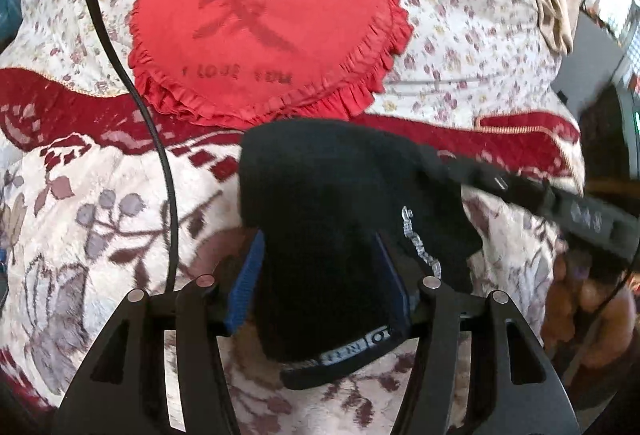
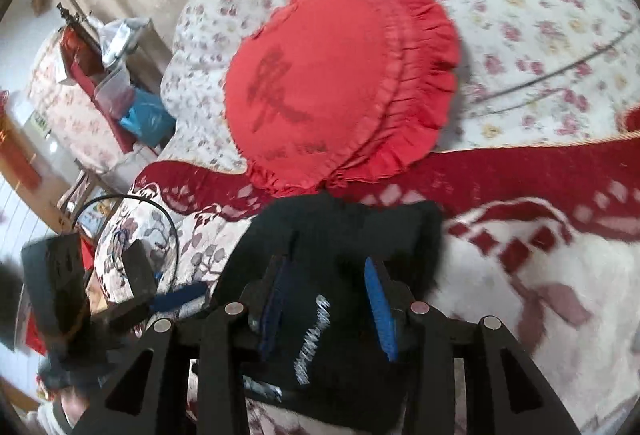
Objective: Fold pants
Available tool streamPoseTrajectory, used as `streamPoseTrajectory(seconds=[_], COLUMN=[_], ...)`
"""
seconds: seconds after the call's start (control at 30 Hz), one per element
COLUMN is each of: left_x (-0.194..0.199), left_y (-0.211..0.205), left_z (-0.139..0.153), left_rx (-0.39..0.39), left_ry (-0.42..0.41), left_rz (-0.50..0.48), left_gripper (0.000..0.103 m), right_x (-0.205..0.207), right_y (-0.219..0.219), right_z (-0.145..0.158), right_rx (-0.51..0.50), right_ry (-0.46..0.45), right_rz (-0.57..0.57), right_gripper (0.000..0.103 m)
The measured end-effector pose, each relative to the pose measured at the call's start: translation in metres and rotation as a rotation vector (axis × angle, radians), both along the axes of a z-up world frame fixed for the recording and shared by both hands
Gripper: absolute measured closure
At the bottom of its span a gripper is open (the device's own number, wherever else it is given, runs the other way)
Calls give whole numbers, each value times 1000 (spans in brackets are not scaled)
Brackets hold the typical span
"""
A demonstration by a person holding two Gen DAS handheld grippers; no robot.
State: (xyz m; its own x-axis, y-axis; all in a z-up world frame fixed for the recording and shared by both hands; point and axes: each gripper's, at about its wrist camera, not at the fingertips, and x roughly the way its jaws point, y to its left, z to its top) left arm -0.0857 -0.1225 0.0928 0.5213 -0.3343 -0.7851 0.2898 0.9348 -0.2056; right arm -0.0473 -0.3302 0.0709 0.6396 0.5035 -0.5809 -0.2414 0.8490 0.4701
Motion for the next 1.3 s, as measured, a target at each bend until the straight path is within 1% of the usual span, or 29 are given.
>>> streamPoseTrajectory(seconds=[0.07, 0.13, 0.23, 0.3, 0.43, 0.53, 0.63, 0.73, 0.83, 0.93, 0.97, 1.0, 1.1, 1.17, 1.23, 1.3], left_x=[-1, 0, 4, 6, 8, 6, 5, 4, 1, -1, -2, -3, -6, -10, -13, -15], left_y=[-8, -12, -13, -13, -15, -17, -17, -14, -13, -13, -13, -12, -11, -7, -3, -1], left_z=[-7, -13, -19, -22, -26, -27, -27, -27, -27, -27, -28, -28, -27, -24, -20, -18], left_rx=[49, 77, 79, 76, 71, 80, 85, 73, 72, 76, 73, 70, 65, 55, 43, 48], left_ry=[-13, -24, -21, -17, -19, -26, -25, -22, -26, -32, -32, -33, -46, -58, -67, -74], left_rz=[1, 1, 5, 4, 8, 9, 14, 24, 29, 29, 30, 31, 44, 65, 87, 99], left_gripper=[47, 47, 47, 47, 44, 43, 43, 43, 43, 43, 43, 43, 43, 43, 43, 43], right_x=[14, 27, 44, 51, 52, 51, 42, 20, -3, -25, -29, -32, -33, -36, -42, -45], right_y=[8, 8, 8, 6, 6, 4, 2, -1, -1, 5, 7, 7, -1, -1, 3, 6], right_z=[-7, -15, -27, -35, -42, -42, -33, -20, -18, -32, -38, -41, -44, -37, -25, -19], right_rx=[-11, -20, -66, -61, -74, -52, -55, -93, -134, -254, -277, -276, -210, -210, -228, -230], right_ry=[20, 46, 85, 110, 98, 103, 101, 71, 63, 84, 88, 85, 97, 90, 58, 45], right_rz=[2, -4, -29, -31, -27, -27, -21, -21, -17, -27, -34, -39, -65, -64, -65, -69], right_gripper=[65, 65, 65, 64, 64, 64, 64, 64, 64, 64, 64, 64, 64, 64, 63, 60])
